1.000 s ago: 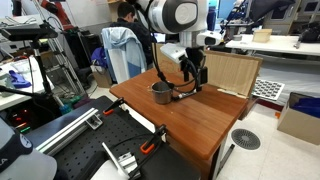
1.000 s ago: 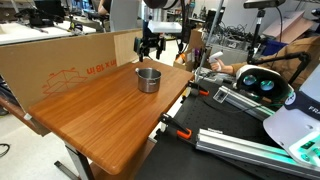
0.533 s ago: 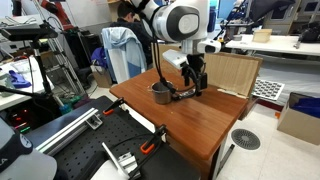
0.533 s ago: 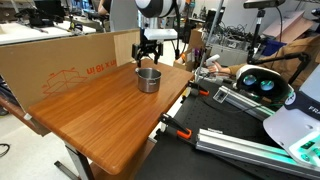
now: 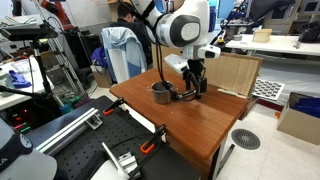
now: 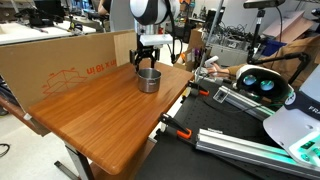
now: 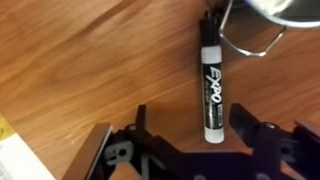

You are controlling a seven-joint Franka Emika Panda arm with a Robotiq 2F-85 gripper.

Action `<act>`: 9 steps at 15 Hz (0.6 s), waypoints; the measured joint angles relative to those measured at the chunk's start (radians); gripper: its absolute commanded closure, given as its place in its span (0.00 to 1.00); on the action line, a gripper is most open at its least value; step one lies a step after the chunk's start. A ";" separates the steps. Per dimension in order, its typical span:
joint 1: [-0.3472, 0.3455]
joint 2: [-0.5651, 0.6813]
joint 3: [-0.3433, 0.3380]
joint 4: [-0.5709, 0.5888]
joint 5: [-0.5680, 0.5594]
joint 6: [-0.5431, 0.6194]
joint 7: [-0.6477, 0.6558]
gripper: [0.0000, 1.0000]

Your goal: Place the black marker inside the silver pot

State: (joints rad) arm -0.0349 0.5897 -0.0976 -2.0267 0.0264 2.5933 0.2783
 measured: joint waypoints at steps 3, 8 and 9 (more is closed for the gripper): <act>0.005 0.015 -0.003 0.013 -0.001 0.000 0.006 0.65; 0.014 0.022 -0.005 0.021 -0.001 0.000 0.006 0.99; 0.015 0.022 -0.006 0.022 -0.001 0.000 0.006 0.96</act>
State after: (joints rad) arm -0.0202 0.6120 -0.1032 -2.0051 0.0256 2.5933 0.2847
